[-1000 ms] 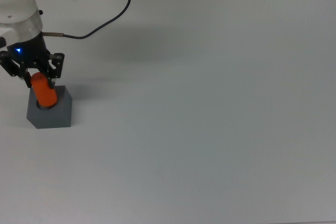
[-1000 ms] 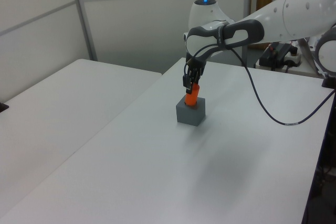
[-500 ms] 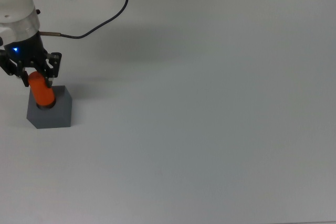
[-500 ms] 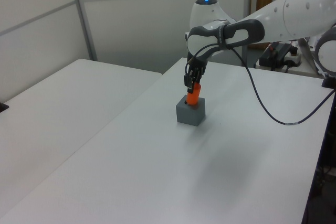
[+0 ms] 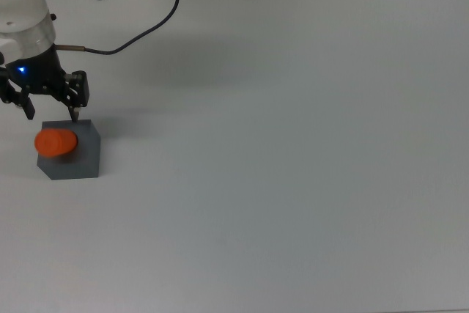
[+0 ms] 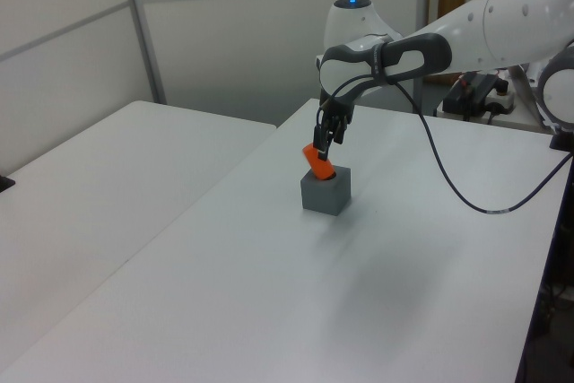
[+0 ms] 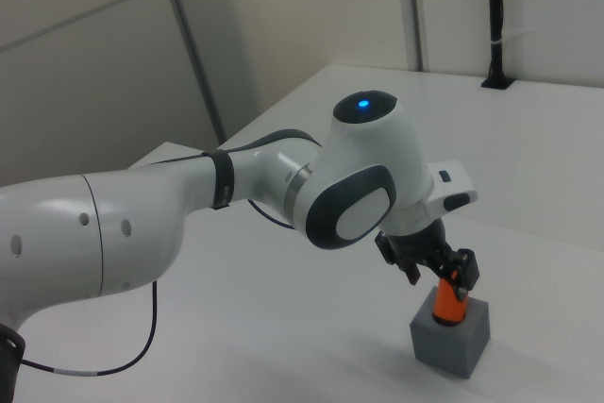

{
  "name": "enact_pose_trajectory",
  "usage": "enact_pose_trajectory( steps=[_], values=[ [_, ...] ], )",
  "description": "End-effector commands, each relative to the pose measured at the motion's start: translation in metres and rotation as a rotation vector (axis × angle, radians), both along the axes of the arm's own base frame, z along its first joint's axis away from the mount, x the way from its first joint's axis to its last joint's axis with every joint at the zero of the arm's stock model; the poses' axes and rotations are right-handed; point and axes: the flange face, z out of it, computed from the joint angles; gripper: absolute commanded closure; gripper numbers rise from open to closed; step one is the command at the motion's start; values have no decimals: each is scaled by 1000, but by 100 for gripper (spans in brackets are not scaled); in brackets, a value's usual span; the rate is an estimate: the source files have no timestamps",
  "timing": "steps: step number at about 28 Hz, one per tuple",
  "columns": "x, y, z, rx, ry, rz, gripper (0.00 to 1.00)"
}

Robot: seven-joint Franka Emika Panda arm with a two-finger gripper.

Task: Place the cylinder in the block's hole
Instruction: 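Open the gripper to release the cylinder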

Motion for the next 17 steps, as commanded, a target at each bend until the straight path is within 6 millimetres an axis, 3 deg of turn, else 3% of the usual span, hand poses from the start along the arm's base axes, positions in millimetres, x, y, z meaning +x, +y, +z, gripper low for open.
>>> enact_pose_trajectory(
  steps=[1, 13, 17],
  values=[
    [-2, -2, 15, -13, -11, 12, 0],
    [-16, -1, 60, -3, -37, -1, 0],
    [-23, 4, 85, 16, 13, 5, 0]
  ],
)
